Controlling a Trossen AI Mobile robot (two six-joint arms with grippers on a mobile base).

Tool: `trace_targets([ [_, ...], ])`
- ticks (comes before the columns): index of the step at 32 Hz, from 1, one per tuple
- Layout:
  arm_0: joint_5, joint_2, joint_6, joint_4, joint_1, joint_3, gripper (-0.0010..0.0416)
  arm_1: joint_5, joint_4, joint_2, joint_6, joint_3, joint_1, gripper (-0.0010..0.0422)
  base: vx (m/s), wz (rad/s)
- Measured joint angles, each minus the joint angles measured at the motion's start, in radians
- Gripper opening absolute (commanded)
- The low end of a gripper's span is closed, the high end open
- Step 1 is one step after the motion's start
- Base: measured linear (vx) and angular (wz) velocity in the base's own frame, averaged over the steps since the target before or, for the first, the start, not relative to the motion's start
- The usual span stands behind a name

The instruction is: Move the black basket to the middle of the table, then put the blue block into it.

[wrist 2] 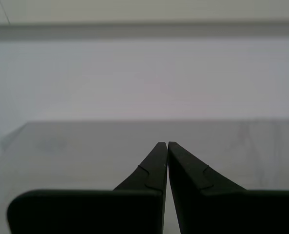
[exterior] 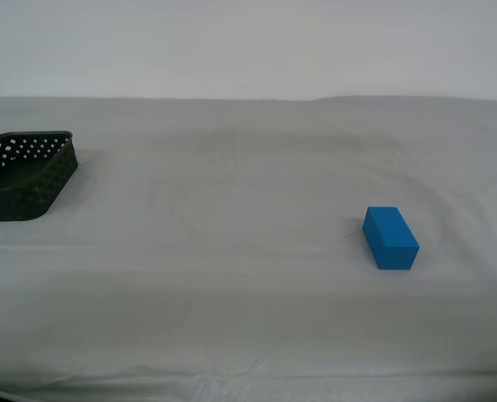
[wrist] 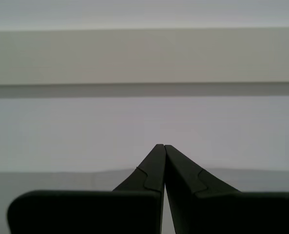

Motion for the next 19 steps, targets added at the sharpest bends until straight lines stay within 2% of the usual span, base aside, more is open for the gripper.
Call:
trace_targets([
  [1,0.000,0.000,0.000,-0.039,0.000,0.000,0.0000,-0.012,-0.097,0.001,0.039,0.016,0.010,0.0000,0.000,0.000],
  [4,0.000,0.000,0.000,-0.100,0.000,0.000,0.0000,-0.022,-0.173,0.001,0.114,0.021,0.045,0.0000,0.000,0.000],
  [6,0.000,0.000,0.000,-0.122,0.000,0.000,0.0001,-0.018,-0.195,0.001,0.123,0.021,0.084,0.0000,0.000,0.000],
  [8,0.000,0.000,0.000,-0.129,0.000,0.000,0.0000,0.011,-0.213,0.001,0.124,0.018,0.143,0.0000,0.000,0.000],
  [10,0.000,0.000,0.001,-0.128,0.000,0.000,0.0001,0.053,-0.217,0.001,0.123,0.015,0.183,0.0000,0.000,0.000],
  [12,0.000,0.000,0.001,-0.127,0.000,0.000,0.0000,0.119,-0.250,0.001,0.123,0.015,0.257,0.0000,0.000,0.000],
  [16,0.000,0.000,0.001,-0.127,0.000,0.000,0.0000,0.135,-0.346,0.015,0.123,0.015,0.330,0.0000,0.000,0.000],
  [19,0.000,0.000,0.007,-0.128,0.000,0.000,0.0000,0.135,-0.399,0.058,0.123,0.015,0.348,0.0000,0.000,0.000],
])
